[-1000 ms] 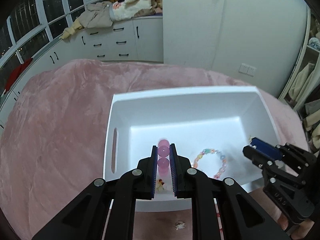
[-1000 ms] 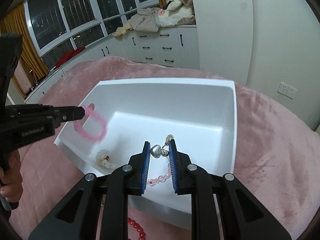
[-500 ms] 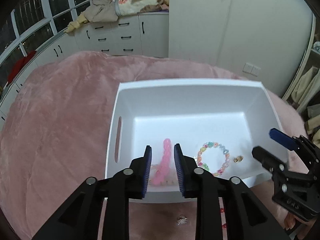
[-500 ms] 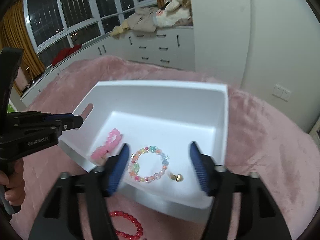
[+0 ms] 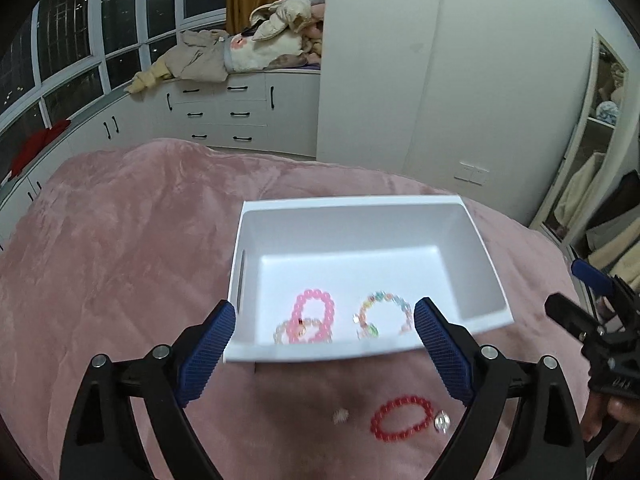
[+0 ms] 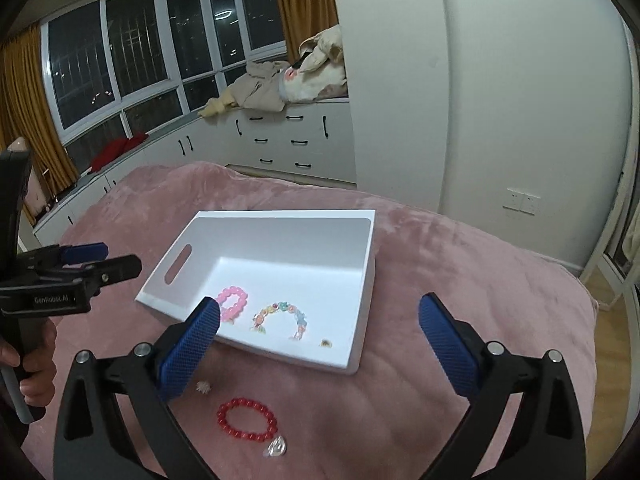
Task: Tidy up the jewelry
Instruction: 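Grasp the silver starburst charm with left tool while right tool grasps the silver heart charm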
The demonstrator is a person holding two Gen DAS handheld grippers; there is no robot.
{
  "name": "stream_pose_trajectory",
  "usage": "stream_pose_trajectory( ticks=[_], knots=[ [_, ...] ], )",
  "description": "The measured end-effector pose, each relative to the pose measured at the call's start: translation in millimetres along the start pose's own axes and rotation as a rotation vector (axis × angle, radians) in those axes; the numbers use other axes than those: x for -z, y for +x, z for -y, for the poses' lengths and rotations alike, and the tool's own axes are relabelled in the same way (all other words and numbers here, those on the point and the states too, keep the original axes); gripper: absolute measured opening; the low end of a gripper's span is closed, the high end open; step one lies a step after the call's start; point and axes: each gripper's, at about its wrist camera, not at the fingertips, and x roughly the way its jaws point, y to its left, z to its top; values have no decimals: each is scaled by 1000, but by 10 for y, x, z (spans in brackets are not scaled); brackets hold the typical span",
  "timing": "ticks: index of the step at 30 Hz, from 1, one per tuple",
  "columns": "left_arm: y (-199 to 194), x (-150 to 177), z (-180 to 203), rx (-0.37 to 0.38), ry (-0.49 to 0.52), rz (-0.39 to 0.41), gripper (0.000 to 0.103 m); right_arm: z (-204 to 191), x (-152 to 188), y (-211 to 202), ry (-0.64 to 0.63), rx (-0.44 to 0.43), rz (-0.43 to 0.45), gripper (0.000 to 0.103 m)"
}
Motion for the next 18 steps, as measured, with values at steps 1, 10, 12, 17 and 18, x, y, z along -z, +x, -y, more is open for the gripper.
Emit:
stream_pose_trajectory(
  ticks=[1, 10, 12, 17, 18],
  knots=[
    [-36, 37, 8, 2, 2, 0, 93, -10, 23, -58, 4, 1, 1, 98],
    [-516, 530, 34, 37, 35, 7, 93, -258, 437, -585, -27, 8, -6, 98],
    [-578, 629, 52, 38, 41, 9, 93, -321, 567, -693, -42, 9, -7, 98],
    [-640, 931, 98, 59, 61, -13, 93, -433, 826, -860, -50, -8, -15, 98],
    [-630, 983, 109, 67, 64, -19, 93, -451, 871, -875, -54, -11, -19, 96]
  ],
)
